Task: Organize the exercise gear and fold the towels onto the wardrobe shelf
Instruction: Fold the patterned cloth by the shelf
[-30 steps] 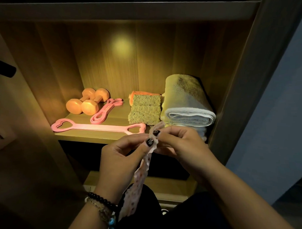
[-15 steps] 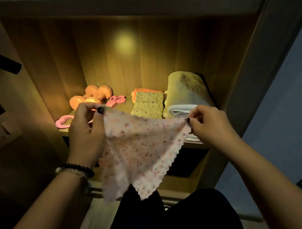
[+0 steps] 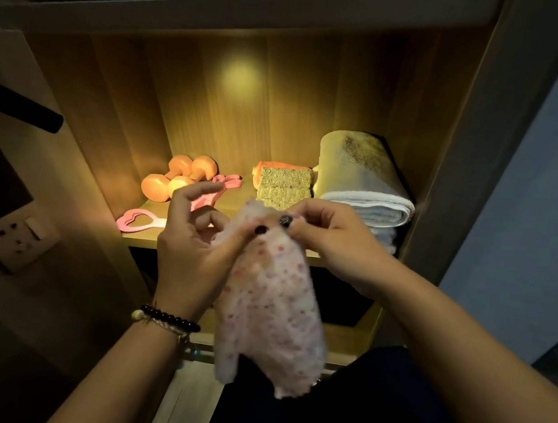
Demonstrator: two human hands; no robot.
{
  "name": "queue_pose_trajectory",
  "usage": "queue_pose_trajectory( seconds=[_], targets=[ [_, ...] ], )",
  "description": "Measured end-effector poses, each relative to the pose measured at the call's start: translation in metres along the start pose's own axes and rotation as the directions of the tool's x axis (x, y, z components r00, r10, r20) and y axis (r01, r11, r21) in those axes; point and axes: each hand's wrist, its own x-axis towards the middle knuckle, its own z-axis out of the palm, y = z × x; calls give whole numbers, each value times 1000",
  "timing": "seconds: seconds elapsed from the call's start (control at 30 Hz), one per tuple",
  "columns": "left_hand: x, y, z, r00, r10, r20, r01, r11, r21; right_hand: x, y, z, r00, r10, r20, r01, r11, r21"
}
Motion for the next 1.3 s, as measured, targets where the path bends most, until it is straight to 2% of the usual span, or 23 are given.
queue_pose_trajectory(
  seconds=[0.13,0.2,0.3,0.4,0.5,0.6,0.67,0.77,0.87,0.93,1.0,1.07,1.17,1.3],
  targets=[
    [-15,-14,-8,971,-145,189,113,979,171,2,7,-12,991,41,-128,-48,997,-53],
    [-19,-14,-6,943,-223,247,194,971,137,-1,11,-13,988,49,-149,-68,990,-122],
    [-18,-12,-2,921,-278,271,269,960,70,-5,10,-8,997,22,-68,-35,978,-206],
    [-14,-6,-1,909,-287,302,296,955,17,-8,7,-1,999,-43,-13,40,983,-182],
    [-15,-9,-5,901,-295,318,302,953,30,-4,9,1,987,-81,-141,62,989,-132],
    [-18,-26,-14,883,-348,315,270,926,265,3,21,-9,945,-35,-324,2,995,-103],
    [-21,-35,-17,857,-424,292,336,890,307,5,29,-20,913,-50,-404,-26,983,-181],
    [-25,-43,-20,791,-550,268,498,833,240,4,35,-37,879,-87,-469,-94,932,-350],
    [-26,-46,-25,679,-685,264,711,703,-6,-2,35,-51,870,-67,-488,-152,906,-395],
    [-24,-42,-25,606,-740,292,795,572,-201,-6,32,-52,889,-25,-457,-145,931,-334],
    [-22,-34,-19,580,-764,283,810,504,-300,-11,29,-49,925,-2,-381,-125,943,-309],
    [-20,-25,-12,603,-763,234,790,529,-310,-16,19,-44,951,11,-310,-109,948,-299],
    [-16,-8,-4,683,-714,154,724,634,-271,-24,-3,-36,978,1,-209,-71,942,-329],
    [-12,14,4,759,-623,191,651,721,-238,-38,-30,-27,998,64,4,-61,965,-255]
  ],
)
